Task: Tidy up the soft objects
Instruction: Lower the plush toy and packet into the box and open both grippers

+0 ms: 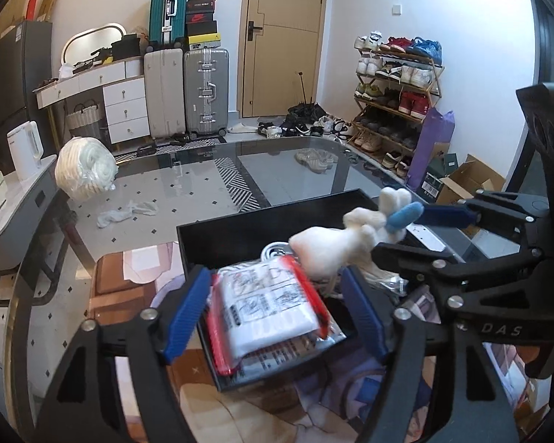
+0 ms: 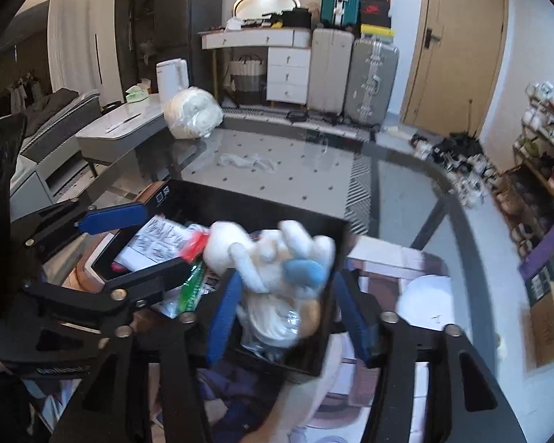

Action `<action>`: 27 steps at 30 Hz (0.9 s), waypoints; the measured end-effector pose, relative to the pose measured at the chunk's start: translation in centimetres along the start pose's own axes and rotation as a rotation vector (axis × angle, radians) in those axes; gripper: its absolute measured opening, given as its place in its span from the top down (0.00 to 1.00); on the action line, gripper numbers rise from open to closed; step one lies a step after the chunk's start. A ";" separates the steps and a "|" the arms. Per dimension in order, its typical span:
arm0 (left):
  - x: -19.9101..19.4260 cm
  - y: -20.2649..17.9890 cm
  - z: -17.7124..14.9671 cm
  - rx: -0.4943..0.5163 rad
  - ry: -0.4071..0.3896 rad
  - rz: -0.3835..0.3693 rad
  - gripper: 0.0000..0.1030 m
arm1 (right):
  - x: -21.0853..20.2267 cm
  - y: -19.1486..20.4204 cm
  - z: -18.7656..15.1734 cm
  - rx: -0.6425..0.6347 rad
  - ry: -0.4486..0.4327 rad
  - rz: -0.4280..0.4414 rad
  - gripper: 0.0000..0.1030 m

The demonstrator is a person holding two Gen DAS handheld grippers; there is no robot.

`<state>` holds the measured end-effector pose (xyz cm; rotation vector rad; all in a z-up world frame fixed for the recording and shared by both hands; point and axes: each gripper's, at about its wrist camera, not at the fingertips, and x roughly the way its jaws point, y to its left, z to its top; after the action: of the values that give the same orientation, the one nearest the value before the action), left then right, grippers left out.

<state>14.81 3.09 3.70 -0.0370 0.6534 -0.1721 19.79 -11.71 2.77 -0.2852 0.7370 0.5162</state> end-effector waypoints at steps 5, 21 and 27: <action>-1.9 -0.3 -0.3 -0.007 -0.032 0.022 0.05 | -1.9 -1.3 -0.9 0.024 -0.039 0.013 0.16; -5.9 0.2 -2.7 -0.085 -0.130 0.099 0.00 | -6.4 -0.9 -4.3 0.020 -0.229 0.083 0.01; -6.2 0.0 -3.8 -0.086 -0.165 0.141 0.00 | -6.1 -0.7 -6.0 0.030 -0.264 0.127 0.01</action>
<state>7.69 4.24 4.45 -0.0866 0.4966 -0.0042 12.99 -16.93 2.85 -0.1389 0.5069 0.6491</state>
